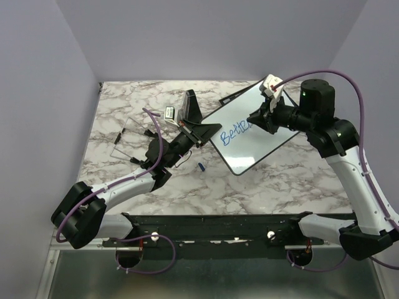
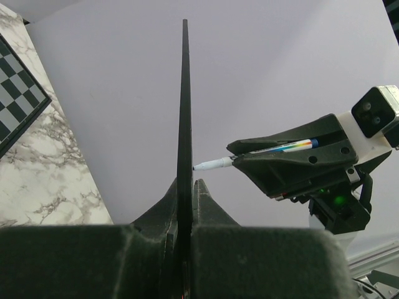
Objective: Write a sentence on the whiteboard
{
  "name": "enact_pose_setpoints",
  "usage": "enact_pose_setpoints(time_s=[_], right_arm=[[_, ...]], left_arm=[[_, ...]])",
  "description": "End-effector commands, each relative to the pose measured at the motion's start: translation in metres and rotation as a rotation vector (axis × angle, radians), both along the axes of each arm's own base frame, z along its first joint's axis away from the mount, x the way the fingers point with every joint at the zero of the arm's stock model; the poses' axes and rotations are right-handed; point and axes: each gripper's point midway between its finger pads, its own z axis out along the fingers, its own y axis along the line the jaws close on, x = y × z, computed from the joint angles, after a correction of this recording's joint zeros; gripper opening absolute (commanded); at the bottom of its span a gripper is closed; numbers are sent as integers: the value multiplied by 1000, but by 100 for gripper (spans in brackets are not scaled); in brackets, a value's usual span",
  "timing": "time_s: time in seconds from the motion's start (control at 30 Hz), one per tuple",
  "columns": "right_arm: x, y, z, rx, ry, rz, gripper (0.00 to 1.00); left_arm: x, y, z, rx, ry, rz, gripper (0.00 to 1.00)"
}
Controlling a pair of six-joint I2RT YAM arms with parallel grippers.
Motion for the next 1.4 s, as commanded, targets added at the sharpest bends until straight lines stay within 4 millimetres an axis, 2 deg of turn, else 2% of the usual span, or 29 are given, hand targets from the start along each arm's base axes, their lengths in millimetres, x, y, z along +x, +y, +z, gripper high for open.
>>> enact_pose_setpoints(time_s=[0.0, 0.17, 0.33, 0.47, 0.6, 0.67, 0.77, 1.37], right_arm=[[6, 4, 7, 11, 6, 10, 1], [18, 7, 13, 14, -4, -9, 1], [31, -4, 19, 8, -33, -75, 1], [34, -8, 22, 18, -37, -90, 0], [22, -6, 35, 60, -44, -49, 1], [-3, 2, 59, 127, -62, 40, 1], [-22, 10, 73, 173, -50, 120, 0], [-33, -9, 71, 124, -93, 109, 1]], left_arm=[[-18, 17, 62, -197, -125, -27, 0], [-19, 15, 60, -198, -123, -35, 0], [-20, 16, 61, -202, -125, -36, 0], [-19, 17, 59, -201, -124, -35, 0], [-19, 17, 59, -196, -121, -32, 0], [-19, 16, 58, -190, -122, -31, 0], [-18, 16, 57, -187, -120, -31, 0], [-24, 20, 48, -117, -106, -52, 0]])
